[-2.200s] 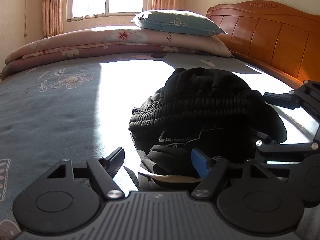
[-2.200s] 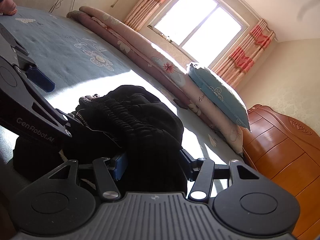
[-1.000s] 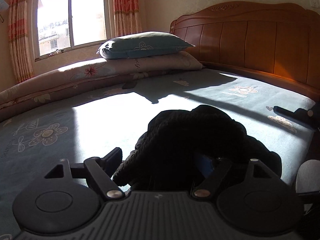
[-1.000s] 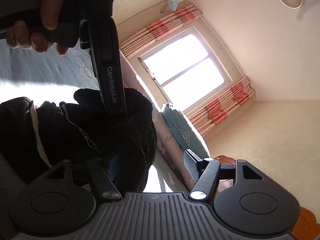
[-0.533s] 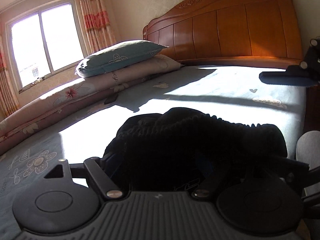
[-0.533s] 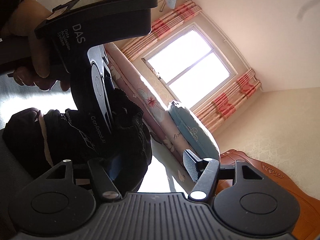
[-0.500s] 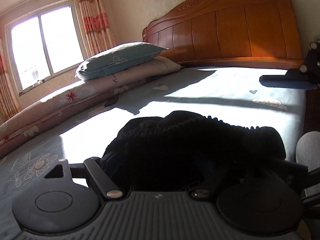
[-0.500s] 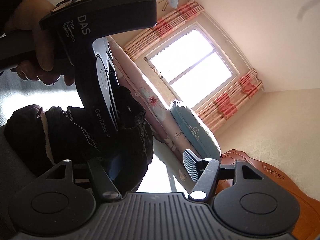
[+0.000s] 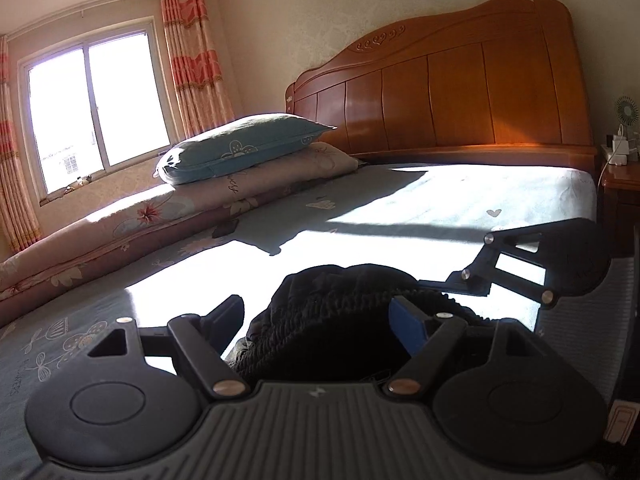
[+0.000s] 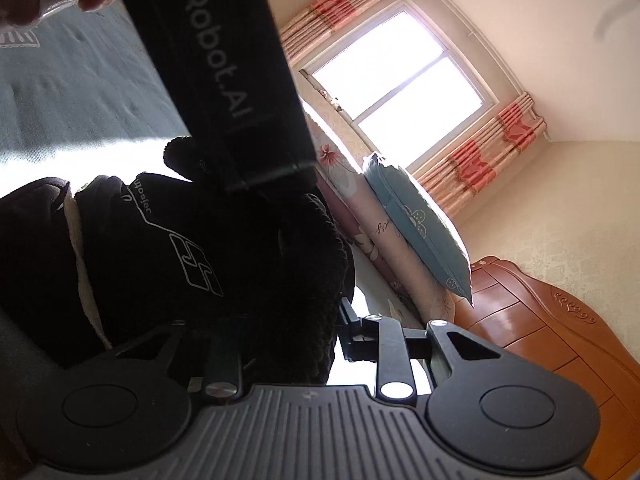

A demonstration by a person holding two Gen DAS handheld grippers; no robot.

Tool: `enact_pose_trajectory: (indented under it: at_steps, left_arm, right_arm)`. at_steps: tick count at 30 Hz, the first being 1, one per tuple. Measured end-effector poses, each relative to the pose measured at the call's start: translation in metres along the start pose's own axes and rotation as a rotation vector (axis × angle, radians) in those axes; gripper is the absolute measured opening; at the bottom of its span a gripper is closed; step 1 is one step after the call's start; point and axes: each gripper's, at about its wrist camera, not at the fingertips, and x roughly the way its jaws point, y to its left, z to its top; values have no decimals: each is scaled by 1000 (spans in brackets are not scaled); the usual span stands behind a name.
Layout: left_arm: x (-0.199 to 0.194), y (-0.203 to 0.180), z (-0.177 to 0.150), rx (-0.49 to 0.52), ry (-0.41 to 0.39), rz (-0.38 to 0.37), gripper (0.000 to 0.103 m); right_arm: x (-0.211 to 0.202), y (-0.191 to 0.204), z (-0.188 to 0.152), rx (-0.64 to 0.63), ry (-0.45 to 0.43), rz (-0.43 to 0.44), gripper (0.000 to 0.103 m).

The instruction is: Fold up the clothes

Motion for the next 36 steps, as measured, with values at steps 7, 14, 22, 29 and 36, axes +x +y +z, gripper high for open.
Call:
enact_pose_trajectory:
  at_steps: [7, 14, 22, 29, 36]
  left_arm:
    - [14, 6, -34, 249, 97, 222, 80]
    - [55, -2, -68, 675, 167, 286, 81]
    - [86, -5, -87, 988, 19, 156, 78]
    - [92, 8, -80, 1200, -54, 94, 29]
    - [106, 15, -61, 1027, -62, 85, 31]
  right_arm:
    - [-18, -52, 4, 199, 24, 106, 25]
    - [-16, -67, 7, 264, 20, 129, 25]
    - [-4, -85, 11, 279, 26, 154, 25]
    - [1, -88, 6, 284, 47, 183, 25]
    - [8, -88, -3, 325, 84, 241, 31]
